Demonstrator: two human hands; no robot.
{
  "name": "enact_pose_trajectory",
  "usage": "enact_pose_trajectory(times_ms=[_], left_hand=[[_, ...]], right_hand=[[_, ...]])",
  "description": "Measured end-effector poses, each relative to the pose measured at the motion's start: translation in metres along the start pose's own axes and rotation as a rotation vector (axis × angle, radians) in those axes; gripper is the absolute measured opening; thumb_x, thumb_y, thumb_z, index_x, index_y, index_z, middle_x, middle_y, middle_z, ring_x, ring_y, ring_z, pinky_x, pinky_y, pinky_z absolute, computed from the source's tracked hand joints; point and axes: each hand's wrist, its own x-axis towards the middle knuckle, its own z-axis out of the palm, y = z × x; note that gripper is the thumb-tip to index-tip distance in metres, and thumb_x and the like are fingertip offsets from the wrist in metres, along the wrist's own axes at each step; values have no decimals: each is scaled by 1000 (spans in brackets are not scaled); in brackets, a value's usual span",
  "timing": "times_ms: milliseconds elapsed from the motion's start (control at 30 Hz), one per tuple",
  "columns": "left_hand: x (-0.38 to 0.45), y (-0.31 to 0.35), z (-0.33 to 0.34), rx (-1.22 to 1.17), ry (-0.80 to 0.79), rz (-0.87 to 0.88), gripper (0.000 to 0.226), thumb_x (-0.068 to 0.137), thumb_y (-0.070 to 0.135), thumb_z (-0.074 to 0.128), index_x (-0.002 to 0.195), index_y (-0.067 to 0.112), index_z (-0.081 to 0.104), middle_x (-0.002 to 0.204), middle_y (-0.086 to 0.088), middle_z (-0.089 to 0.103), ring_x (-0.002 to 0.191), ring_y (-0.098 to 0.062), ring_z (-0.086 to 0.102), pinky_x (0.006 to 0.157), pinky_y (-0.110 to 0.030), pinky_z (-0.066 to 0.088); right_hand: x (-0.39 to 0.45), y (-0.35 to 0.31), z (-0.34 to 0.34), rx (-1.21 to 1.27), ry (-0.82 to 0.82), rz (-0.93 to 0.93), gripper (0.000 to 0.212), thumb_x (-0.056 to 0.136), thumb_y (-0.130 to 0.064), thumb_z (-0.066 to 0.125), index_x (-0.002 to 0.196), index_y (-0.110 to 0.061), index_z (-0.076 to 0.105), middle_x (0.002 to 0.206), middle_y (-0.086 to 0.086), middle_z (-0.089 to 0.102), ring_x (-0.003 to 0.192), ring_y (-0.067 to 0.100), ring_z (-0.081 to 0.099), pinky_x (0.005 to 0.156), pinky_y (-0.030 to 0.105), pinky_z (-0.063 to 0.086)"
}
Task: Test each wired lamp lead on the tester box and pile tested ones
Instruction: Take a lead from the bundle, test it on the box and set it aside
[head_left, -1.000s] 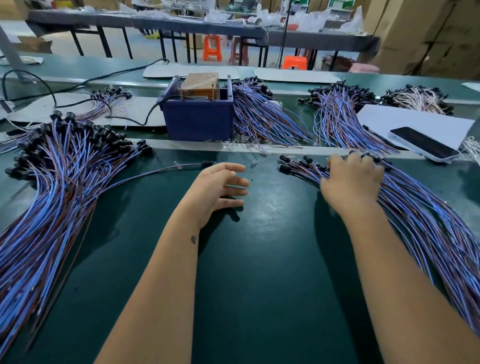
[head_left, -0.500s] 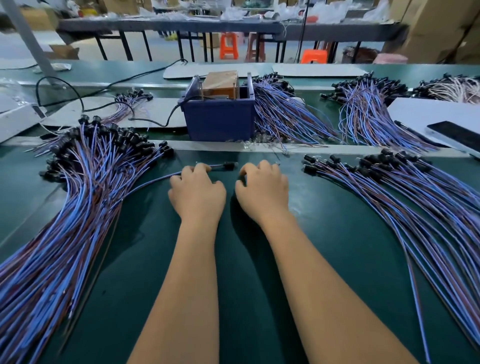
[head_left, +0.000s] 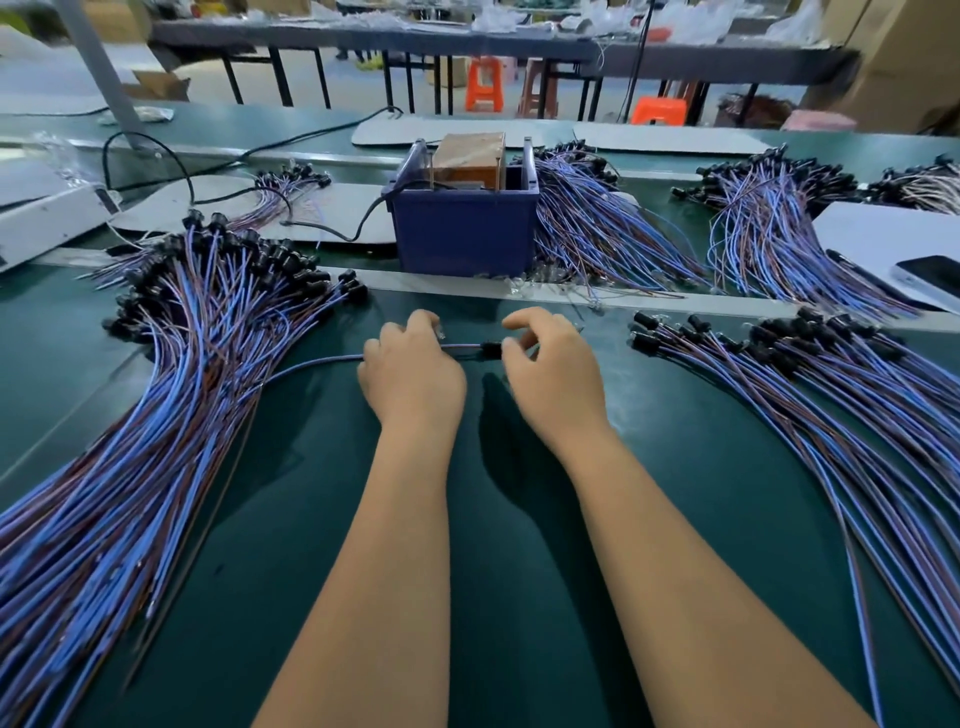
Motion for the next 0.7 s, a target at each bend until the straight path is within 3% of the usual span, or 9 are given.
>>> enact_pose_trajectory(times_ms=[133,200,267,367,433,533,633,700], left_hand=[[-3,9,-4,-480,189,94,27,95,5,50,108,18,69,103,0,58,96,-18,56,80,-24,42],[-6,16,-10,-808,192,94,26,89,2,55,91,20,72,94,5,62,79,-4,57,73,-15,44],[-9,22,-17,-1110,91,61,29,83,0,54,79,20,75,86,3,67,70,-2,56,68,-14,44],[-14,27,-22,-1395,-160,36,28,76,7,52,68,19,76,69,2,66,63,-8,58,60,-24,48],[-17,31,-21,-1462,-387,52,28,75,11,49,66,17,75,64,0,65,56,-14,59,59,-30,46],[-21,35,-20,-1491,-665,118,28,71,9,45,61,9,71,62,-9,58,56,-22,53,57,-29,44],[-21,36,-23,-1410,-884,145,30,69,11,42,54,11,68,55,-7,55,56,-23,53,54,-25,43],[-20,29,-25,-1305,-962,112,30,71,19,44,55,15,69,59,-4,60,59,-17,59,59,-24,45]], right_hand=[[6,2,-5,389,100,189,19,96,-11,45,91,-22,59,79,-1,58,67,14,53,64,32,45],[7,-2,-9,743,24,296,25,102,-15,38,88,-15,59,72,4,63,57,16,58,59,31,51],[7,-6,-11,1019,-155,373,41,106,-31,29,93,-8,60,70,10,68,57,21,64,59,31,55],[7,-7,-12,1080,-387,386,67,104,-52,16,103,-4,63,85,17,70,74,27,66,78,40,54],[7,-7,-13,1126,-477,368,74,102,-56,15,104,-2,67,95,20,66,84,28,64,85,43,51],[8,-6,-16,1250,-441,394,67,105,-44,24,65,-16,70,62,0,58,57,11,56,59,23,50],[11,-4,-16,1220,-291,451,54,105,-39,30,80,-10,67,60,2,59,53,18,51,46,23,40],[12,-1,-16,1185,-161,471,52,105,-38,33,77,-9,66,59,4,57,48,19,50,40,21,38]])
